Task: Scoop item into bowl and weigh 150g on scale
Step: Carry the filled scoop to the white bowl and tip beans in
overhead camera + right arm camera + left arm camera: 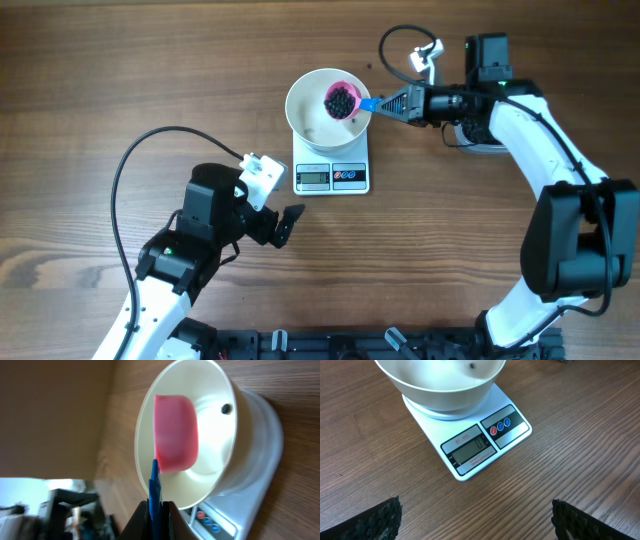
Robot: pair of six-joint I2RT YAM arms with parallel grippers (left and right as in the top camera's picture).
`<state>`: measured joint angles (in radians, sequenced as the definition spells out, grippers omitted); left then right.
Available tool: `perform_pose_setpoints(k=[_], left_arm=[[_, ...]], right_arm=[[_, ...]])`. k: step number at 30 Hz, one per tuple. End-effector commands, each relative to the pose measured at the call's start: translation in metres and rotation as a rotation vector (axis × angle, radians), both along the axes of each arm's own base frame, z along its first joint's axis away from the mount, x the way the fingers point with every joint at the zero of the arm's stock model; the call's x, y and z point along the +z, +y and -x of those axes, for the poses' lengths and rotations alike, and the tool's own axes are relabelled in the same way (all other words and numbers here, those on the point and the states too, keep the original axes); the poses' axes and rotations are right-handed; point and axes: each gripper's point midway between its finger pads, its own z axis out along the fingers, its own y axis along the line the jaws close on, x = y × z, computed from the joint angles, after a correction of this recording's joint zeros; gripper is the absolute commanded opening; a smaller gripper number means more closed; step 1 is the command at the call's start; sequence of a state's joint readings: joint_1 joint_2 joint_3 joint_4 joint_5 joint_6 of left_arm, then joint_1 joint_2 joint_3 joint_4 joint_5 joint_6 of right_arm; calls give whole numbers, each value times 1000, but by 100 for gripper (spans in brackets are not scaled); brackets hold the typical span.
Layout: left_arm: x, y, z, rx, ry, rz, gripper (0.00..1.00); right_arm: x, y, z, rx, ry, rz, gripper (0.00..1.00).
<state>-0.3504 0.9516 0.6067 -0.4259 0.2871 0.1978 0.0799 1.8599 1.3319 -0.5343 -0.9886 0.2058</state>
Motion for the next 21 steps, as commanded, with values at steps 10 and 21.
perform_pose_setpoints(k=[10,21], left_arm=[[-3,0,2,-11,5,1,100],[-3,0,2,-11,5,1,100]], right_arm=[[42,17,-5,-45,-426,504,4],[62,38,6,92,-853,1110,4]])
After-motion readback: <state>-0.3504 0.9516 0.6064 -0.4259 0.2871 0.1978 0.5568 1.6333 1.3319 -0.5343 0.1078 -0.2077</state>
